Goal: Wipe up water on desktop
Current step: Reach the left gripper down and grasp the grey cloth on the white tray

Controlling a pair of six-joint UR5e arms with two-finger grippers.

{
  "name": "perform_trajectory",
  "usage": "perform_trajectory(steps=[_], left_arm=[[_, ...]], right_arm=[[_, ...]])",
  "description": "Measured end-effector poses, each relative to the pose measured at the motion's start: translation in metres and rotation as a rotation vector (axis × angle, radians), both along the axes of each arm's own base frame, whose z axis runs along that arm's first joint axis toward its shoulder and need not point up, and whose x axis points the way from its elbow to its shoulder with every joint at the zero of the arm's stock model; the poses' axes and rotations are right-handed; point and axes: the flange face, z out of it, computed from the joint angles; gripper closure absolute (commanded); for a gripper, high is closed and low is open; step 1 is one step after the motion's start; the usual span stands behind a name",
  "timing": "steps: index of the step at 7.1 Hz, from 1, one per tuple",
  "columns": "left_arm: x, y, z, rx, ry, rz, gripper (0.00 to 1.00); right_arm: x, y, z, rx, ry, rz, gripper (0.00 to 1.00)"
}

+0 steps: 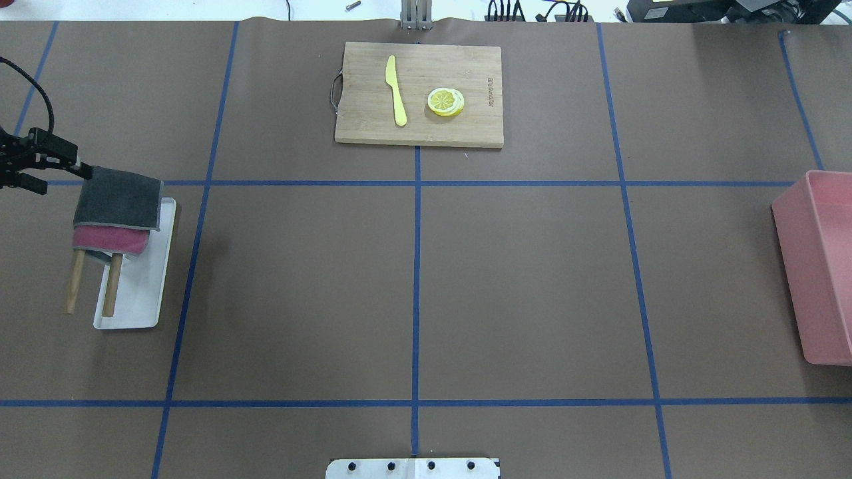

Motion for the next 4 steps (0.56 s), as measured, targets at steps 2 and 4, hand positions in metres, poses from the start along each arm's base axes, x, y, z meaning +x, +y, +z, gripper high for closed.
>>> perform_trajectory(steps=[2,4], left_arm=[[0.009,0.003,0.0,0.004,0.002,0.017,0.39],[0.015,0.006,0.001,0.002,0.001,0.029,0.44]], right_arm=[[0.0,0.0,-0.001,0.0,-0.006,-0.001,0.0],[-0.001,-0.001,-0.002,0.002,-0.011,-0.001,0.0]])
